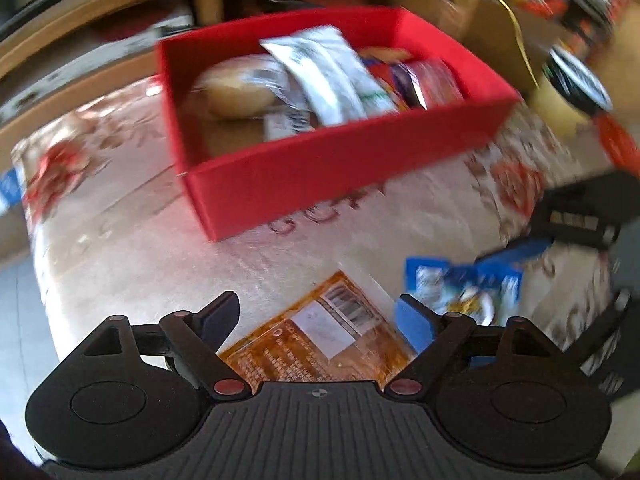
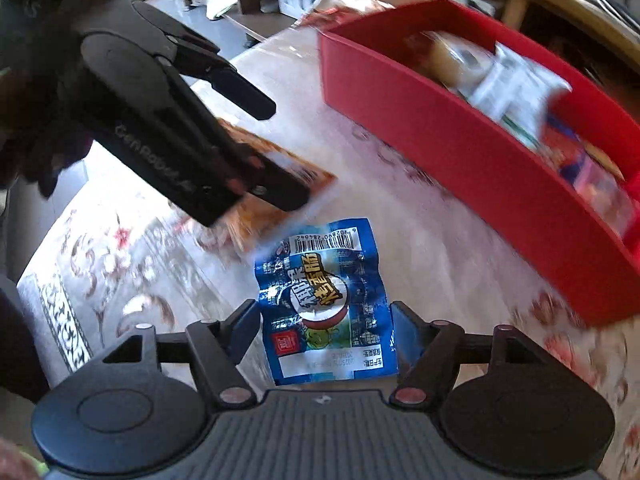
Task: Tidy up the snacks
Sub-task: 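Move both grippers back to the table toward the orange bag and blue packet, then grasp the orange spicy-strip bag with the left gripper while the right gripper grasps the blue packet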
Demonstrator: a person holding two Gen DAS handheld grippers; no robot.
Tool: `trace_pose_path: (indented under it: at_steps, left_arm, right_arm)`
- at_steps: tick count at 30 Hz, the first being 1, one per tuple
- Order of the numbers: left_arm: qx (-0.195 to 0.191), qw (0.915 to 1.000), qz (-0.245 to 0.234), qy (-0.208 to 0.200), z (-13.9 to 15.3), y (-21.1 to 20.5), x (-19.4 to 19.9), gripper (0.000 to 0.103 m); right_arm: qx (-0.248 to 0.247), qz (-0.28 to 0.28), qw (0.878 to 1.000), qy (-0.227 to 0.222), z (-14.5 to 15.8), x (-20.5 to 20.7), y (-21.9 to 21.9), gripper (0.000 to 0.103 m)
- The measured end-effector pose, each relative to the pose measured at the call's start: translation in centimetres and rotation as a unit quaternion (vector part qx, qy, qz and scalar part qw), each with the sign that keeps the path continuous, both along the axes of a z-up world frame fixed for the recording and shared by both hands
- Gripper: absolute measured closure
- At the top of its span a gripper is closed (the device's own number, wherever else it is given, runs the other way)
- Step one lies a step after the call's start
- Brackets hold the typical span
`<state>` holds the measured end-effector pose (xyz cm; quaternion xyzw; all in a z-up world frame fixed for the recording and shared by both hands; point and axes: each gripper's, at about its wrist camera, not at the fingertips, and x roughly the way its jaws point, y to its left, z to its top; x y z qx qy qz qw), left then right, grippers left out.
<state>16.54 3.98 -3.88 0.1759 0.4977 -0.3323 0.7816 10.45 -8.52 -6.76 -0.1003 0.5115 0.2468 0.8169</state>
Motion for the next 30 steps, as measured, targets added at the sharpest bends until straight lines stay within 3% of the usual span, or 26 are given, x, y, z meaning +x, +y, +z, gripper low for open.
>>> trace_pose_path:
  at_steps: [6,13,21,25,30]
  left_arm:
    - [0.036,0.995,-0.092,0.01,-1.1,-0.9,-1.2,0.007]
    - [0.07,0.9937,-0.083,0.025,-1.0,-0.3,-3.8,0.004]
    - [0.097,0.9895,-0.102,0.031,0.0,0.2,-5.4,0.004]
    - [0.101,0.985,-0.133,0.043,-0.3,0.3,-6.1,0.003]
    - [0.122,0.978,-0.166,0.028,-0.1,0.4,-6.2,0.001]
  right_arm:
    - [0.01,-0.021,0.999,0.023,-0.1,-1.4,-2.6,0.037]
    - [0.037,-0.032,0.998,0.035,-0.4,-1.0,-4.5,0.032]
    - [0.034,-0.006,0.999,0.026,-1.0,-2.2,-2.5,0.002]
    - [0.02,-0.009,1.0,0.022,-1.2,-2.3,-1.9,0.002]
    - [0.007,-0.011,1.0,0.008,-1.6,-2.5,-1.5,0.002]
